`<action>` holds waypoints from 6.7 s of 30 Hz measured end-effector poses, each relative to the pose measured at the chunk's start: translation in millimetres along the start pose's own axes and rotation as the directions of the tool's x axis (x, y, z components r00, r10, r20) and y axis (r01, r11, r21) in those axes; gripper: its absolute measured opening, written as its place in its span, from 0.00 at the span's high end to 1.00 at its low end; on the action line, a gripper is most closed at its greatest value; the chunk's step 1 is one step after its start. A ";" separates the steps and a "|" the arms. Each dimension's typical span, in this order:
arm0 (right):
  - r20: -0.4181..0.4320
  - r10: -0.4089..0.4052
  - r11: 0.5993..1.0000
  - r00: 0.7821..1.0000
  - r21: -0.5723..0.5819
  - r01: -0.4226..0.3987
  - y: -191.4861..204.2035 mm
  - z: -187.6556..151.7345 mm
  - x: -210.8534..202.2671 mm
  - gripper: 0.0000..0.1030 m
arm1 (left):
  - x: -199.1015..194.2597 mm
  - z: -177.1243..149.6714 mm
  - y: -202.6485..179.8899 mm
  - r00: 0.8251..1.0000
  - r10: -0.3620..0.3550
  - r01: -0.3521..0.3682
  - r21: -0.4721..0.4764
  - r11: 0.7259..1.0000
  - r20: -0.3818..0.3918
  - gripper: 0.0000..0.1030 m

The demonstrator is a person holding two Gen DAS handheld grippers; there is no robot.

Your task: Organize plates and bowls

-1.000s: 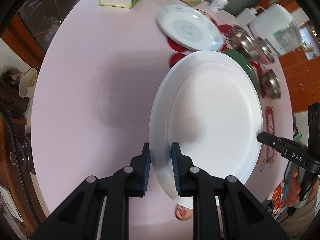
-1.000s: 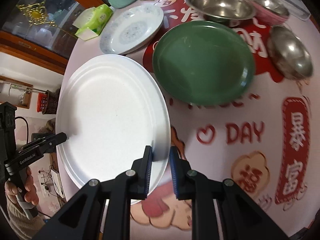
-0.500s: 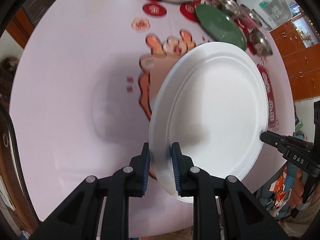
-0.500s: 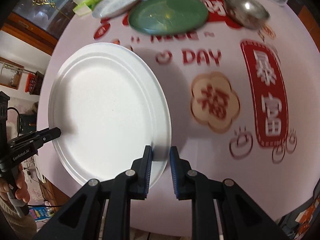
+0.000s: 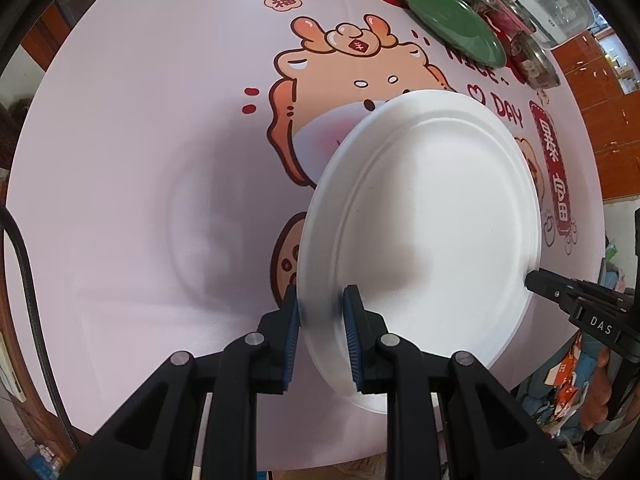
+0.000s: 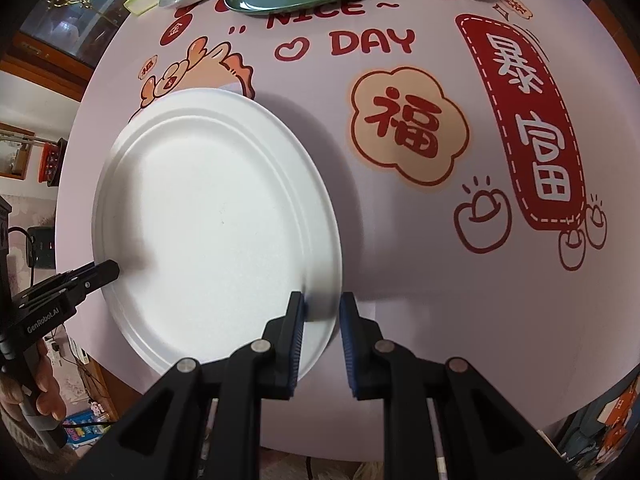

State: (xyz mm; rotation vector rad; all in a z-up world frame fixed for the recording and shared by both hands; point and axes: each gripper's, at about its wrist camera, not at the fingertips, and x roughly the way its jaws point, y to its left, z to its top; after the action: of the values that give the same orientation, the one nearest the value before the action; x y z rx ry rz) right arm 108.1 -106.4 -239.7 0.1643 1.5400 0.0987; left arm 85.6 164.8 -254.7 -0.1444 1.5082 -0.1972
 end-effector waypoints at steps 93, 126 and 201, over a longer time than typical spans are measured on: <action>0.511 -0.017 0.993 0.860 -0.092 0.074 -29.3 132.1 -199.2 0.59 | -162.9 187.5 -162.8 0.844 0.062 -0.211 0.224 0.951 0.533 0.35; 0.107 0.119 0.986 0.987 0.105 -0.131 -66.7 250.7 -13.1 0.60 | 21.2 307.6 -115.4 0.982 -0.072 0.065 0.042 0.997 0.172 0.29; 0.016 0.159 0.986 0.987 -0.050 -0.158 3.4 28.7 -63.7 0.91 | -61.5 63.3 -48.8 0.991 -0.099 0.086 0.138 0.987 0.085 0.93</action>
State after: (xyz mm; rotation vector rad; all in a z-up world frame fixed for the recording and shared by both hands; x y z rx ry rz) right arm 134.9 -114.9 -175.7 0.2490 1.5020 0.2593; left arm 143.7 128.9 -180.5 -0.1143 1.3932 -0.3612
